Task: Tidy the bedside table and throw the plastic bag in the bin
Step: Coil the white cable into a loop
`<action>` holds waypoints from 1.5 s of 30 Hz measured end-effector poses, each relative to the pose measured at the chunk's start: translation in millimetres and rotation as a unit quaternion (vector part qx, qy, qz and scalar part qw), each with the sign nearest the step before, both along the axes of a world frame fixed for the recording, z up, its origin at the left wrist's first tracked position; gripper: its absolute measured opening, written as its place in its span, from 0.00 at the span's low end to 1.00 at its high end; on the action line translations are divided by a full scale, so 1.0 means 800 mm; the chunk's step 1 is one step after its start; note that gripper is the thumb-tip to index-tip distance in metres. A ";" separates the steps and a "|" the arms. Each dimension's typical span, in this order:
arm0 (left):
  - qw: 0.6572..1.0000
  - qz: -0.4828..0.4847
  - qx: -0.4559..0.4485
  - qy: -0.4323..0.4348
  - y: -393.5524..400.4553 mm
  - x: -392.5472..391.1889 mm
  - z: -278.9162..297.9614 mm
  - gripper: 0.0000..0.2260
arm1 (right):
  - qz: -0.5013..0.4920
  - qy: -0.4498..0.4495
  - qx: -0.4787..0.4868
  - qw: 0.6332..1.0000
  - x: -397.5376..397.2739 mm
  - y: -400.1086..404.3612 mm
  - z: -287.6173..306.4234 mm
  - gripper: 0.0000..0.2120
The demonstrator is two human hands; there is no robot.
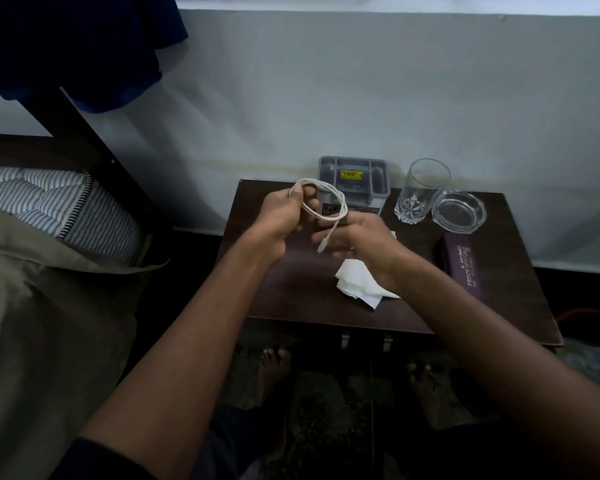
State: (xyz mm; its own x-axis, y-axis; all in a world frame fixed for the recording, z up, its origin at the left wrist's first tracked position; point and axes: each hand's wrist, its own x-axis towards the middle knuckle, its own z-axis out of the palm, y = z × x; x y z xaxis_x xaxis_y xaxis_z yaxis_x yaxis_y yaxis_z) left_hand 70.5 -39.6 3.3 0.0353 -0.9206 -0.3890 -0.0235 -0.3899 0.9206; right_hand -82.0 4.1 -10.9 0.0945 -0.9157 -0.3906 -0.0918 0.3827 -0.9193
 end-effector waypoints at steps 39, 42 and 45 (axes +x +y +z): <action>0.976 0.119 0.038 -0.176 -0.055 0.065 -0.092 0.13 | -0.211 0.046 0.063 0.974 0.090 -0.053 -0.062 0.12; 0.972 0.115 0.039 -0.202 -0.070 0.063 -0.121 0.08 | -0.196 0.089 0.045 0.976 0.106 -0.057 -0.066 0.14; 0.948 0.134 0.036 -0.286 -0.062 0.043 -0.105 0.05 | -0.166 0.087 0.022 0.982 0.116 -0.060 -0.067 0.13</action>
State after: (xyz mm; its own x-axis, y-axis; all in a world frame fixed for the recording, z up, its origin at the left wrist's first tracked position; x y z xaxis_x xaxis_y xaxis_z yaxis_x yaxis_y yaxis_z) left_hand 104.8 -89.3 -80.7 0.4888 -0.8201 -0.2976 -0.4021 -0.5145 0.7574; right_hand 10.6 -44.0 -64.2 -0.2780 -0.8664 -0.4147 -0.1098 0.4576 -0.8824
